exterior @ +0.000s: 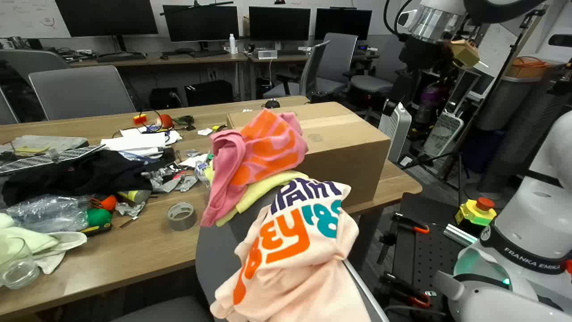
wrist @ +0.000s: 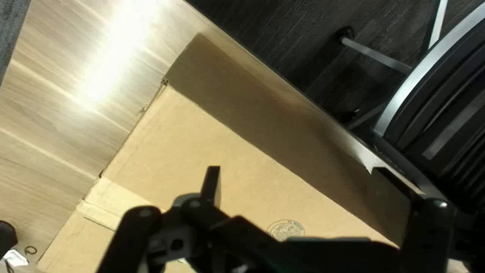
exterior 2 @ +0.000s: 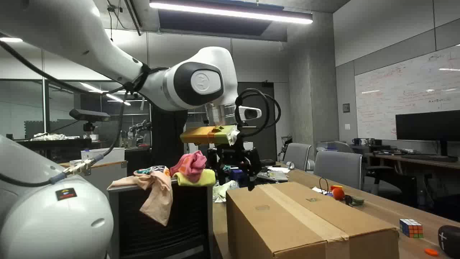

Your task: Move the peach and pink colored shirts and the green towel to the top of the box respectively

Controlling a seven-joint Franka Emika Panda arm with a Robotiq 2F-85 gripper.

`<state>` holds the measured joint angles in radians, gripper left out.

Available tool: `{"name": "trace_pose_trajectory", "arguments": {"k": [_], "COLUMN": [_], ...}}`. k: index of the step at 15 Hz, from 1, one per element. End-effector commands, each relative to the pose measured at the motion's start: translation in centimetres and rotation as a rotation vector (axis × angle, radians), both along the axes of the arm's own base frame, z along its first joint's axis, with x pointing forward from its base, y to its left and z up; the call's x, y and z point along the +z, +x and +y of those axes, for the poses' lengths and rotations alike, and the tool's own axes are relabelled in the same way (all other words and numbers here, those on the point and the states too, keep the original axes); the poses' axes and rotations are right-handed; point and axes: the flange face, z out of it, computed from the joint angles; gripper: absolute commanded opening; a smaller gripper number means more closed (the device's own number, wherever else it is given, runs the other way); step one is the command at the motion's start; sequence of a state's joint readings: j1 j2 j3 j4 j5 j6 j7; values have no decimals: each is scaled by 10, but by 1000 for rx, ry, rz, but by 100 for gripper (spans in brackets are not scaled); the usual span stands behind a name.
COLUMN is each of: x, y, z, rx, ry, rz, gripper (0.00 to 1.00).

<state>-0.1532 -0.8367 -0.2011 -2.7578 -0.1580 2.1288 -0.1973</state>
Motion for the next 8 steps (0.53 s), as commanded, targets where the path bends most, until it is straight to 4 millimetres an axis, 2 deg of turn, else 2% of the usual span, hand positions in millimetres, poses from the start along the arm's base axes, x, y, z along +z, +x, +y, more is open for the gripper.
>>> {"name": "trace_pose_trajectory", "arguments": {"k": [1, 8], "x": [2, 7], "y": [0, 5], "z": [0, 4], "rx": [0, 25], "ry": [0, -18], "rz": [-2, -2], "gripper": [100, 100]}}
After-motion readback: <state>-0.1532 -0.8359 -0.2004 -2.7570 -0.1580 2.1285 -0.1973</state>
